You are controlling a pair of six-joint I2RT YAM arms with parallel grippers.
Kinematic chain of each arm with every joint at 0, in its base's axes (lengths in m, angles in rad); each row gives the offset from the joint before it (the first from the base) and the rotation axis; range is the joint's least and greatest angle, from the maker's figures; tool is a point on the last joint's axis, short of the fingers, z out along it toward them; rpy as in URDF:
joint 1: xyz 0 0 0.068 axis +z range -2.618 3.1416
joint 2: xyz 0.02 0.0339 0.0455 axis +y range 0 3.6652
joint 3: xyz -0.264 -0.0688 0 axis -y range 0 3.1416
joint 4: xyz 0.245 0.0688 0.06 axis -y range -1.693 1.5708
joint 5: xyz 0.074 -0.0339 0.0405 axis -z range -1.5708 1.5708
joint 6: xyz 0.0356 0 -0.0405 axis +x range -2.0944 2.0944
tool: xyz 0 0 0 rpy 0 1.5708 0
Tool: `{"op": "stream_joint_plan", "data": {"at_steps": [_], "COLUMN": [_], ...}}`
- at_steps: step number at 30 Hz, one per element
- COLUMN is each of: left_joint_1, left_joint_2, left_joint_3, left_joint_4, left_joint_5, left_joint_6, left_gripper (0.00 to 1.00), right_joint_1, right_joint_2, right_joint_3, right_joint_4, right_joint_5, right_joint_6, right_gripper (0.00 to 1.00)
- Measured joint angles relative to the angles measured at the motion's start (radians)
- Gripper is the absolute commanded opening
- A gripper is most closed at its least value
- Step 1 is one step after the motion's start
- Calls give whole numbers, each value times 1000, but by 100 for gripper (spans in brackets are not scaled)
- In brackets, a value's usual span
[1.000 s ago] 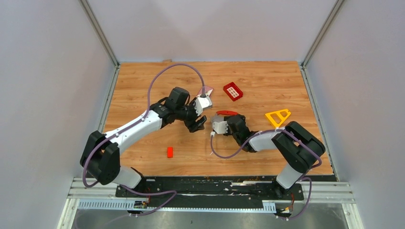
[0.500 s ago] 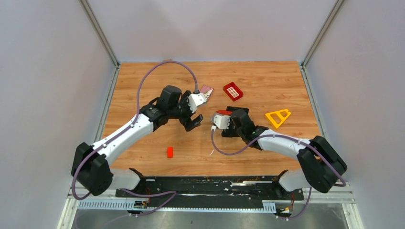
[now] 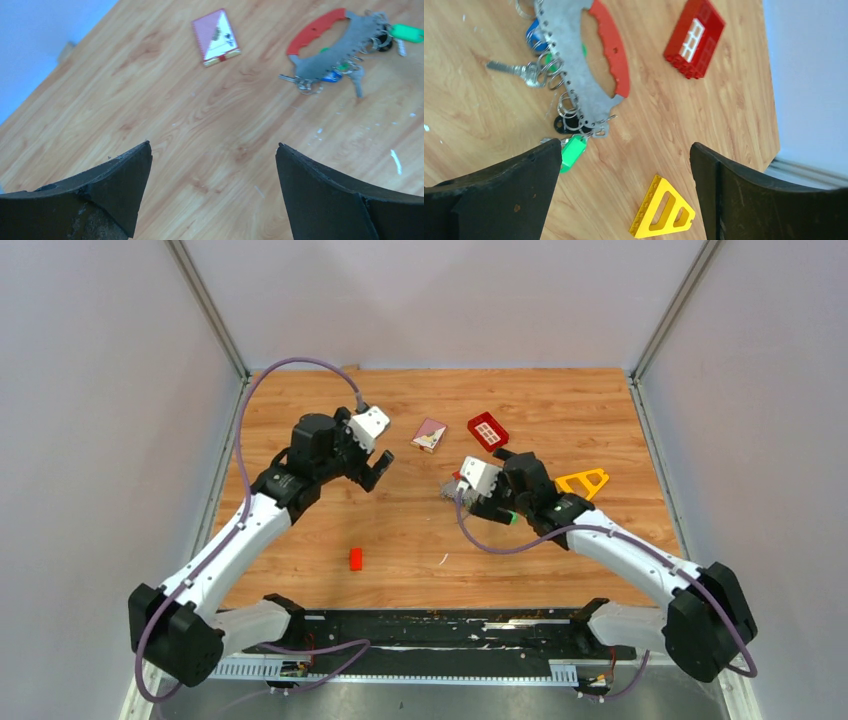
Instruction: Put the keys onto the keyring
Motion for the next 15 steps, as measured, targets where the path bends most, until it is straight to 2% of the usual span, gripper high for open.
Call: {"op": "stream_joint_plan", "data": {"at_steps": [7,15], "left_joint_1": [108,194], "left_joint_2": [-147,-247], "left_joint_3": [-125,-198], "left_joint_4": [134,261], "left_joint_5": [-81,-120], "left_joint_6": [-62,-142], "left_gripper": [100,100], "right_joint_1": [-74,-220], "right_joint_2": [-84,-117], "right_joint_3": [137,145], "right_joint_4": [-63,-58], "right_joint_5": [-60,-132], "right_joint_6": [195,431], "right_gripper": [100,100]}}
